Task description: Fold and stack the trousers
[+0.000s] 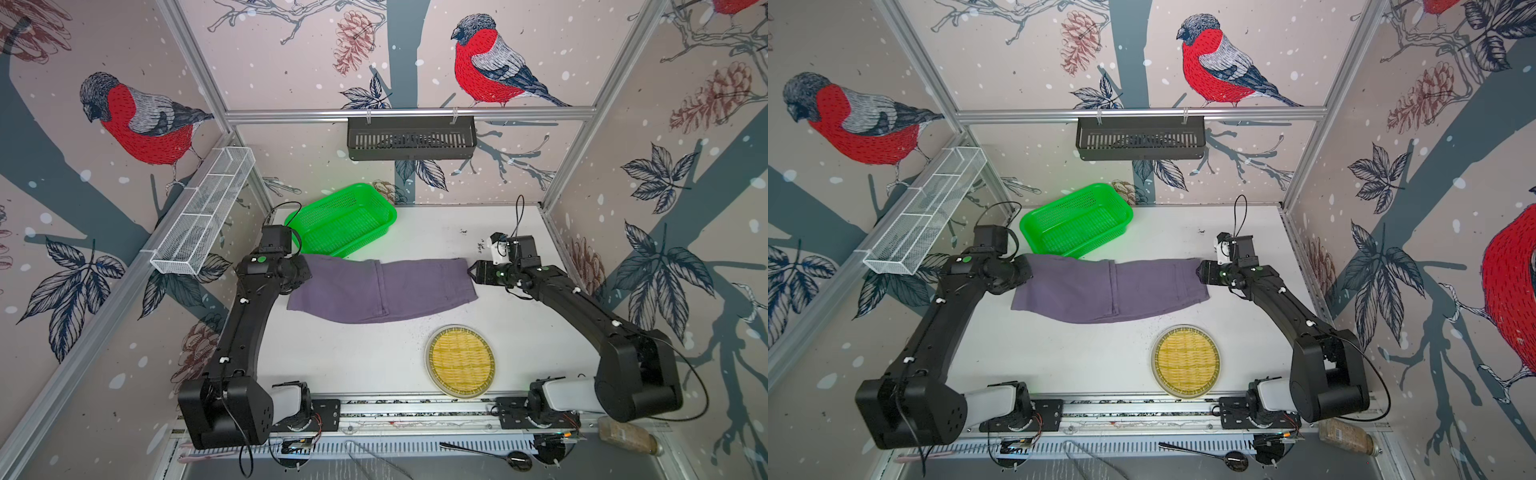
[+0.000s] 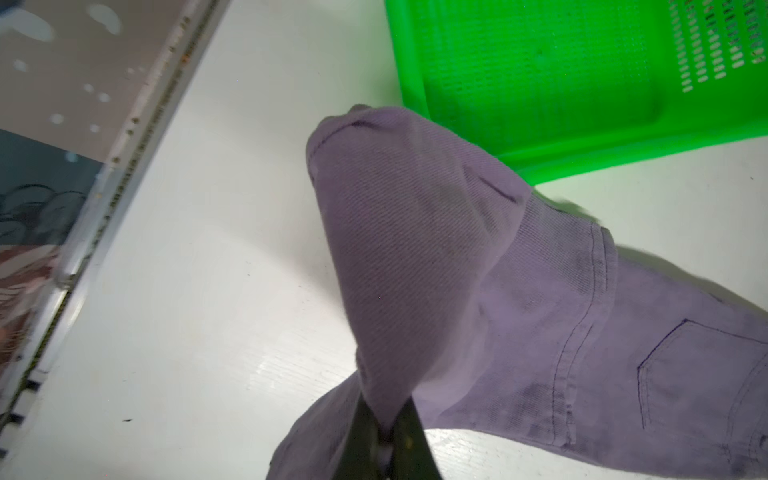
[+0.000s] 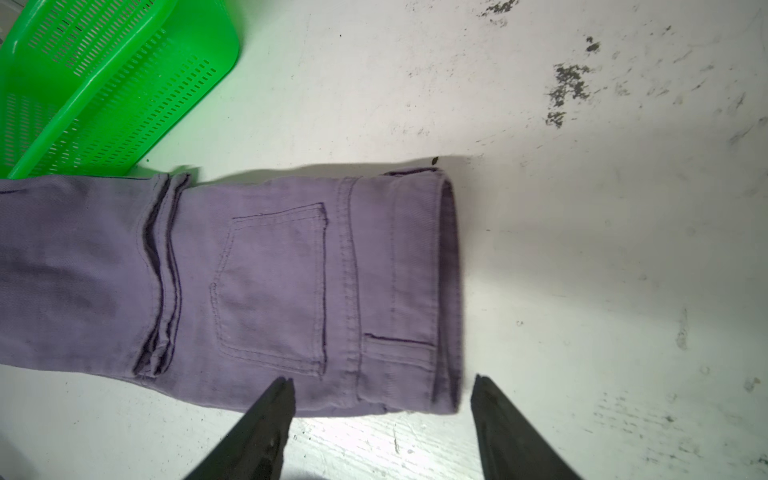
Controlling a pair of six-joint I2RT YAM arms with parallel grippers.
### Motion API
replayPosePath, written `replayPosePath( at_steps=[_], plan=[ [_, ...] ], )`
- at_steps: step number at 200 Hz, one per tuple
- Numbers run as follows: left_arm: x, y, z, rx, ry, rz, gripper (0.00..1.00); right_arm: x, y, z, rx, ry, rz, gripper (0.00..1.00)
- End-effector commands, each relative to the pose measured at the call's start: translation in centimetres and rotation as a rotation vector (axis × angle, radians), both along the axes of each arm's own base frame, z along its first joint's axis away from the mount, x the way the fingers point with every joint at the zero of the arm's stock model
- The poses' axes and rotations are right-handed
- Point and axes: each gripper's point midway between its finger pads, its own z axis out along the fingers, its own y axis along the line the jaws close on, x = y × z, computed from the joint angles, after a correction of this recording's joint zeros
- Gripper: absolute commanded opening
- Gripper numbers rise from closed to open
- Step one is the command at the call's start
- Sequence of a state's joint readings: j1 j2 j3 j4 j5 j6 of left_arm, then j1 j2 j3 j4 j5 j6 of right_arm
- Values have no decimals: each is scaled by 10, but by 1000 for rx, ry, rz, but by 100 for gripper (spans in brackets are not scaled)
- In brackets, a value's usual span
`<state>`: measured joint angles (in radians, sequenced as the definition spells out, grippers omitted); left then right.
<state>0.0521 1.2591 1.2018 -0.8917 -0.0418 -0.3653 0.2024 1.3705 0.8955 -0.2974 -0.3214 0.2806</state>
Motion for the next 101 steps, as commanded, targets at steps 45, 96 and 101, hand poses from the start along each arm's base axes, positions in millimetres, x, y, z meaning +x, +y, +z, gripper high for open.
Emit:
replayPosePath(
  at_steps=[45, 96, 101],
  plan=[
    [17, -83, 42, -255, -116, -221, 0, 2, 13, 14, 72, -50, 45, 75],
    [15, -192, 60, -371, -117, -387, 0, 3, 11, 9, 71, -37, 45, 75],
    [14, -203, 59, -380, -110, -404, 0, 3, 10, 10, 72, -40, 45, 75]
  ],
)
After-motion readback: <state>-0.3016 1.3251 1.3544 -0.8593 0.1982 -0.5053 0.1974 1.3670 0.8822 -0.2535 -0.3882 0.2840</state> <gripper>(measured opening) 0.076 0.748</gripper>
